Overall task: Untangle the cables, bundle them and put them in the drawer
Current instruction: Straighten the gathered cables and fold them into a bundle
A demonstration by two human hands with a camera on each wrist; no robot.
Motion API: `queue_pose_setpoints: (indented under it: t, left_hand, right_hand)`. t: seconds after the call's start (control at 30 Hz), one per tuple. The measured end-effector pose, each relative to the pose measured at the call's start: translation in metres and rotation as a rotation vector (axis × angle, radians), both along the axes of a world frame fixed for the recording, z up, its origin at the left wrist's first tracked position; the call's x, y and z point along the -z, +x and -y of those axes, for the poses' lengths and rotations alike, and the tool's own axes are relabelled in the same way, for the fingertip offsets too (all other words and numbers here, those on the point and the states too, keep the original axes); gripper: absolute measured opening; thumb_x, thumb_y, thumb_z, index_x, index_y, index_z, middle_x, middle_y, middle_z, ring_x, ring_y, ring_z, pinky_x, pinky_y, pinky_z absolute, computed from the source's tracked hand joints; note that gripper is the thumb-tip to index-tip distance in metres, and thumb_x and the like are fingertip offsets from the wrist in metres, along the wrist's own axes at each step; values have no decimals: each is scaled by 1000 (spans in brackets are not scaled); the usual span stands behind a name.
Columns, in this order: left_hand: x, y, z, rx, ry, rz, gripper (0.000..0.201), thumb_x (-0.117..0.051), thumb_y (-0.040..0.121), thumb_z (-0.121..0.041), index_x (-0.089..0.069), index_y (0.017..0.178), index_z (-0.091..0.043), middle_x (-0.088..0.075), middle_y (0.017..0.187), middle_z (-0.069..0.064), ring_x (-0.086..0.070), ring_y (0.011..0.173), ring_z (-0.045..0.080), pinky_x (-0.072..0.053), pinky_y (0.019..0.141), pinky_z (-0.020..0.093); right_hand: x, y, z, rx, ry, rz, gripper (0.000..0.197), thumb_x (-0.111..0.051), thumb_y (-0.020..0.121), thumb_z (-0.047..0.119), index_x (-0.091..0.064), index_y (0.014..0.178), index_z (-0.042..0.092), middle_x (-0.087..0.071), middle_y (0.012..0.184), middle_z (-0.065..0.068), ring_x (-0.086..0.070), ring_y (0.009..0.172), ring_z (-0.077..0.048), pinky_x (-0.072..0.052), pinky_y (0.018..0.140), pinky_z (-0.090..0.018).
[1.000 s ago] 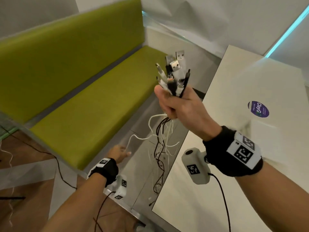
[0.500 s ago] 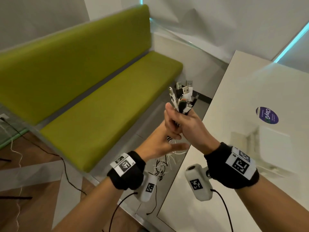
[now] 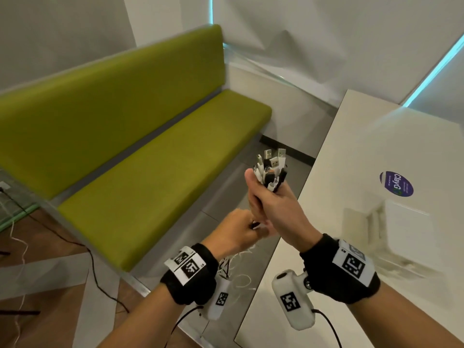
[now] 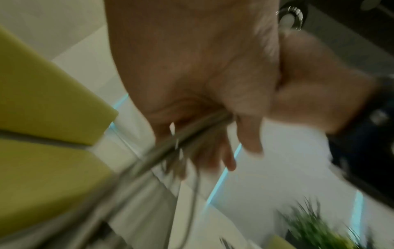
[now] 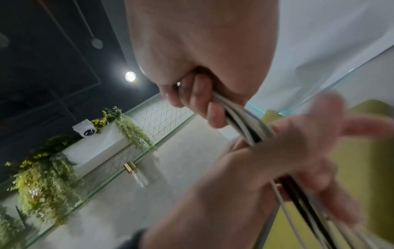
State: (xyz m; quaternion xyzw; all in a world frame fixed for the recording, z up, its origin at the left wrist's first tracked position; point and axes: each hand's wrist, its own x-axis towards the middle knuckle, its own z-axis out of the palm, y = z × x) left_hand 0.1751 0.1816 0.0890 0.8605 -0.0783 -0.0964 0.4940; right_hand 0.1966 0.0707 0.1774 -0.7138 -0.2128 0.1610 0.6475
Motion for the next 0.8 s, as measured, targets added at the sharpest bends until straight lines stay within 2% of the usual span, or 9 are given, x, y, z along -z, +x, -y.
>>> queue_pose_setpoints:
  t: [0.17, 0.27, 0.37, 0.47, 0.53, 0.6, 0.67, 0.73, 0.8]
  left_hand:
    - [-61, -6, -54, -80, -217, 186, 59, -60, 79, -9, -51, 136, -20, -56, 136, -8, -49, 128, 4, -36, 113, 39]
    - [-122, -4, -48, -173, -350, 445, 39, -49, 93, -14, -58, 131, -10, -61, 131, 0, -54, 125, 9, -40, 108, 28]
    - [-144, 4, -19, -61, -46, 558, 46, -38, 99, -41, -67, 122, -12, -68, 123, -2, -59, 117, 7, -45, 101, 30]
    - [-121, 12, -2, 29, 375, 521, 85, -8, 96, -66, -75, 97, -12, -75, 99, 0, -67, 98, 12, -40, 106, 33]
    - [-107, 11, -1, 41, 481, 564, 94, 0, 95, -67, -75, 85, -11, -73, 85, 3, -67, 87, 17, -43, 100, 36]
    - [-102, 8, 1, 45, 417, 613, 77, -14, 99, -59, -76, 83, -16, -71, 76, 1, -66, 78, 17, -50, 80, 40]
    - [-104, 4, 5, 32, 404, 644, 66, -23, 100, -52, -75, 77, -17, -67, 69, -2, -63, 70, 17, -48, 66, 38]
    - [-104, 6, 7, 8, 504, 680, 68, -20, 98, -51, -62, 63, -12, -59, 61, -1, -57, 62, 20, -44, 58, 38]
    - [-98, 9, 9, 38, 628, 623, 73, -15, 97, -56, -67, 71, -11, -66, 73, -2, -61, 72, 20, -49, 68, 39]
  right_hand:
    - [19, 4, 1, 87, -50, 52, 46, -54, 95, 44, -42, 58, 19, -32, 52, 0, -28, 49, -13, -24, 50, -30]
    - [31, 4, -6, 55, -57, -13, 44, -56, 97, 41, -39, 61, 24, -28, 52, 6, -22, 48, -11, -21, 45, -27]
    - [40, 2, -13, 17, -144, 103, 34, -58, 88, 35, -43, 59, 26, -36, 53, 14, -28, 46, -3, -26, 47, -26]
    - [36, 2, -16, 66, -219, 204, 19, -54, 98, 23, -66, 100, 9, -53, 84, 15, -50, 67, 10, -47, 68, -13]
    - [22, 1, -16, 126, -264, 316, 36, -36, 105, 19, -64, 102, -4, -61, 86, 0, -61, 76, -3, -47, 69, -15]
    - [26, 2, -15, 104, -270, 350, 20, -42, 95, 3, -60, 93, -5, -60, 84, -14, -63, 81, -25, -47, 69, -25]
    - [29, 0, -10, 88, -302, 384, 18, -46, 96, -1, -59, 85, 6, -55, 87, -1, -55, 85, -10, -42, 76, -12]
    - [29, -7, -6, 25, -345, 140, 28, -46, 100, 3, -51, 80, 22, -46, 86, 13, -47, 79, 3, -38, 75, -3]
    - [31, -10, -8, 53, -400, 156, 23, -33, 100, 24, -53, 91, 18, -43, 90, 9, -42, 88, 0, -36, 81, -12]
